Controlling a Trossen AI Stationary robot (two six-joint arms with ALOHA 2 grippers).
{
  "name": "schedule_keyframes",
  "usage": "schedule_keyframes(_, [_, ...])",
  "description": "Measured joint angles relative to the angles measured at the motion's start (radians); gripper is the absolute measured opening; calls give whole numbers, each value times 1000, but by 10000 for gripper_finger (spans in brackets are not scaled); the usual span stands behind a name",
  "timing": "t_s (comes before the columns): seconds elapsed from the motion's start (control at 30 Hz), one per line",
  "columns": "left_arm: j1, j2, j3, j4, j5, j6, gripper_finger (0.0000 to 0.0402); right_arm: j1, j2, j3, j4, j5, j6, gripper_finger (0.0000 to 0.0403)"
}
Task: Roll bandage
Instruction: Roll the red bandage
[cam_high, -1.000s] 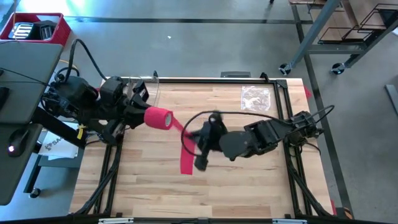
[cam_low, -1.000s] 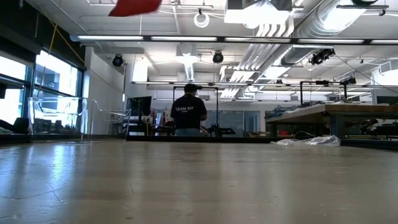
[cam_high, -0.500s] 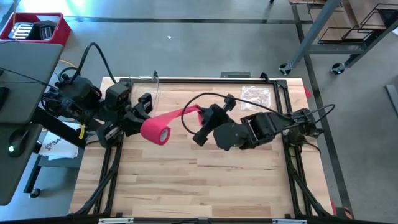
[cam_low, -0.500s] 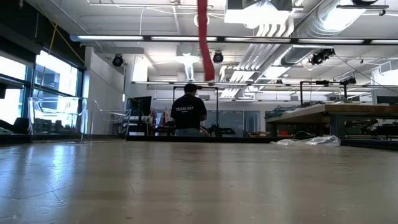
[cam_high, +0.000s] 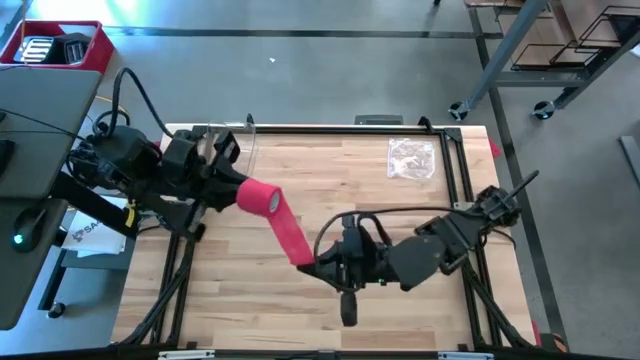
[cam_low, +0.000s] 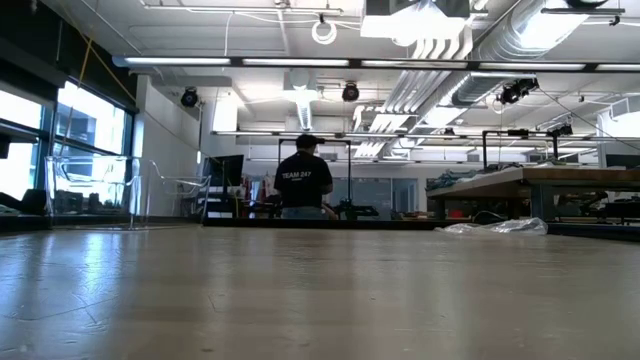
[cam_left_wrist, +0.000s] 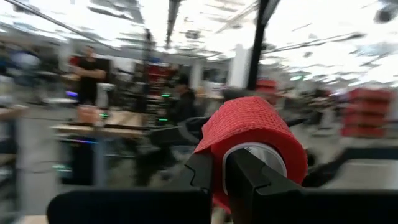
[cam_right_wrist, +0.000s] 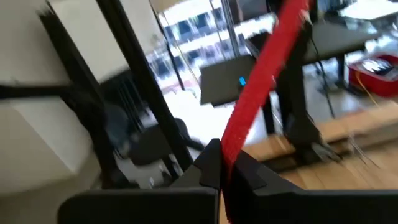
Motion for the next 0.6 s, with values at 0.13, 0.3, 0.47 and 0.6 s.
schedule_keyframes(0.13, [1, 25, 1, 38, -95, 87, 14, -14, 0, 0, 47, -9, -2, 0])
schedule_keyframes(0.3, [0, 51, 1, 175, -99, 117, 14, -44, 8, -1, 12, -12, -3, 0])
schedule_keyframes(0.47, [-12, 65, 1, 282, -90, 116, 14, -72, 36, -1, 4, -18, -1, 0])
schedule_keyframes(0.6, [-24, 61, 1, 261, -167, 189, 14, -80, 43, -1, 31, -76, 23, 0])
